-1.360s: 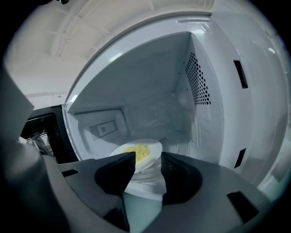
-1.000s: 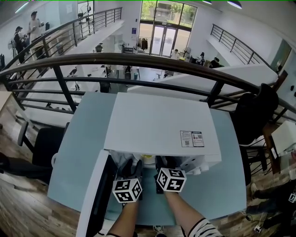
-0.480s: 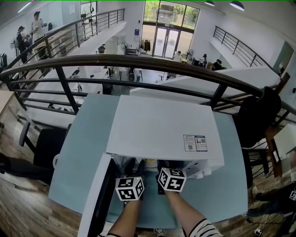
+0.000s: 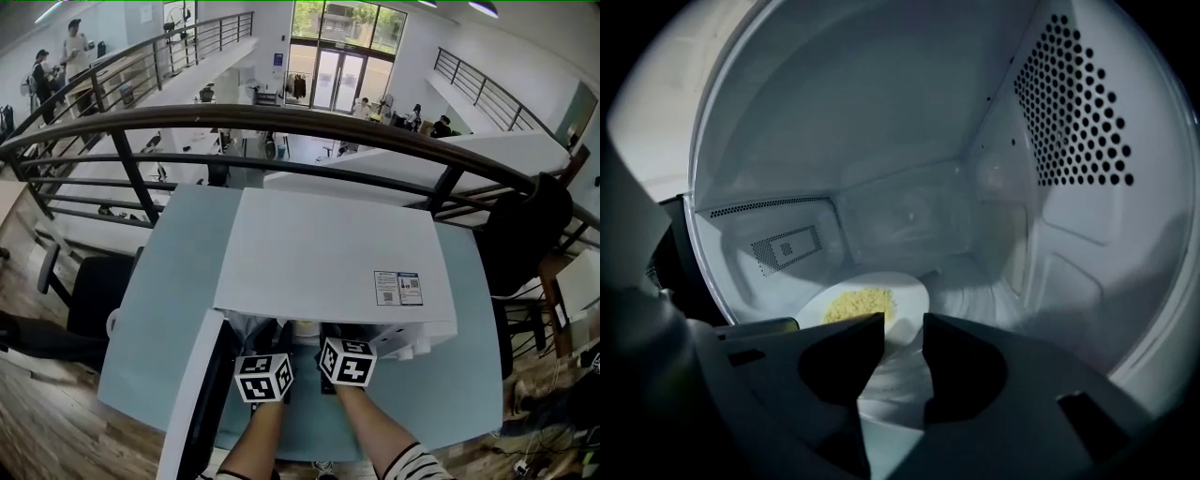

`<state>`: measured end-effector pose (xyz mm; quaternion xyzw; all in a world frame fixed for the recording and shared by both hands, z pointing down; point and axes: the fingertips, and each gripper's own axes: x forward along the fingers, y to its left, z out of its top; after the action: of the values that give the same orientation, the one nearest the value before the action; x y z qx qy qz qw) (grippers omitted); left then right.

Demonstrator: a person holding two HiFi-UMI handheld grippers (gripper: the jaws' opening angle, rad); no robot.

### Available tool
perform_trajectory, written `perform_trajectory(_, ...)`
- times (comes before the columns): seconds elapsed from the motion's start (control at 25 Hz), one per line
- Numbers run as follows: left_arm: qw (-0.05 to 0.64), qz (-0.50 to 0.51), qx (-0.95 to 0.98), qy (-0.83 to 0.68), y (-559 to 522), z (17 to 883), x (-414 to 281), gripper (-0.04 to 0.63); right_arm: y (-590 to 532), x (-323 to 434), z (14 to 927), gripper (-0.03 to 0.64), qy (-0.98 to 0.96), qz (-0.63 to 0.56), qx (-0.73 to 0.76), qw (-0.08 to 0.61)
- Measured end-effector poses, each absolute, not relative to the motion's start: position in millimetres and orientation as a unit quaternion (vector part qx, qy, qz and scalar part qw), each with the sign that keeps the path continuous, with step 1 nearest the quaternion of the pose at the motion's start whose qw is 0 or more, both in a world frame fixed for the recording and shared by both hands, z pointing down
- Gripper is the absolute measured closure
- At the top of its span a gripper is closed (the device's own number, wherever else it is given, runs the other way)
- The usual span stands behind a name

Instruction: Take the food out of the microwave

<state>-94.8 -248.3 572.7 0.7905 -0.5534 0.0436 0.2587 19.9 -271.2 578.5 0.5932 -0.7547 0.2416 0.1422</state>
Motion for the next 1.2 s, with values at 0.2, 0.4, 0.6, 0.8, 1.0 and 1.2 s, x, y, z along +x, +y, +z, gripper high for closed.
perform_trajectory(0.2,0.264,0.040,0.794,-0.546,-248,572,-95,0.488,-269,21,578,0.489,-0.751,0.255,0.597,0.121)
perform_trajectory(0.4,0.266,0.040,0.798,-0.539,-244,572,-93,0.488,-265,23,577,0.489,-0.751,0.263,0.596,0.105)
perform_trajectory(0.6,0.265,0.044,0.798,-0.539,-238,572,-94,0.489,-257,22,576,0.489,-0.752,0.268,0.594,0.098)
perform_trajectory(0.8,0.266,0.049,0.798,-0.539,-229,572,-92,0.489,-245,24,576,0.489,-0.750,0.273,0.596,0.091)
perform_trajectory(1.0,0.266,0.048,0.797,-0.540,-221,571,-90,0.489,-236,27,575,0.489,-0.748,0.275,0.598,0.087)
perform_trajectory(1.2,0.268,0.048,0.796,-0.541,-212,570,-89,0.489,-226,30,575,0.489,-0.746,0.279,0.599,0.083)
